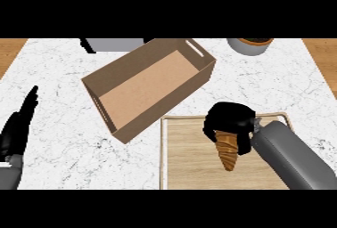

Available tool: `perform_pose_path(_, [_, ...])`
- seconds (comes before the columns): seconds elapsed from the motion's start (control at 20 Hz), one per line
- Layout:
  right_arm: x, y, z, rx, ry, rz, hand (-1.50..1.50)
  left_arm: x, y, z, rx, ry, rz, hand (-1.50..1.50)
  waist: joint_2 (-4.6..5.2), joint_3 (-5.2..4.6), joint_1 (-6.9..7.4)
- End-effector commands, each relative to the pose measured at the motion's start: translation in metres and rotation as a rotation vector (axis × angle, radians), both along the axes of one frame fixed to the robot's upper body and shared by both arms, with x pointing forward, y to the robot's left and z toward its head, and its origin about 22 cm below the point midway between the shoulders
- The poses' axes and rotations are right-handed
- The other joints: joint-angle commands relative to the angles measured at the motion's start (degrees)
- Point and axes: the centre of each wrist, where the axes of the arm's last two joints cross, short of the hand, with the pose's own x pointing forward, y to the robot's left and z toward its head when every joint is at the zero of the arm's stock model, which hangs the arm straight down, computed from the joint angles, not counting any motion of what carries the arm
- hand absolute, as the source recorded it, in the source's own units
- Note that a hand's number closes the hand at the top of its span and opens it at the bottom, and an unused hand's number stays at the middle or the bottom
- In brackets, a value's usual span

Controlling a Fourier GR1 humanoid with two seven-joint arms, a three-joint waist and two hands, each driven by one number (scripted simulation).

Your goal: Pick the croissant from the tray and place it in the cardboard box

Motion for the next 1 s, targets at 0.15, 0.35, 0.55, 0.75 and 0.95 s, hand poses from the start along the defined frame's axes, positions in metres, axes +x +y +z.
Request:
perform_pose_path(0.15, [0.002,-0.029,-0.006,0.109,-0.120,-0.380,1.50,-0.004,0.010,0.007,-0.007,-0.008,0.040,0.00,-0.18,0.39,-0.98])
perform_pose_path(0.35, [0.000,-0.084,-0.018,0.057,-0.123,-0.927,1.50,-0.011,0.019,0.000,0.016,0.017,0.068,0.00,-0.67,0.29,-4.89])
perform_pose_path(0.55, [0.000,-0.064,0.011,0.104,-0.324,-1.122,1.50,-0.008,0.018,0.007,0.008,0.007,0.057,0.00,-0.83,0.21,-3.41])
perform_pose_path(0.75, [-0.018,-0.044,0.064,0.245,-0.477,-1.138,1.50,-0.024,0.011,-0.016,-0.009,0.024,0.036,0.00,-0.77,0.21,-2.47])
perform_pose_path(0.95, [-0.043,0.000,0.100,0.383,-0.568,-1.019,1.50,-0.022,0.015,-0.010,0.004,0.006,0.031,0.00,-0.33,0.27,-1.23])
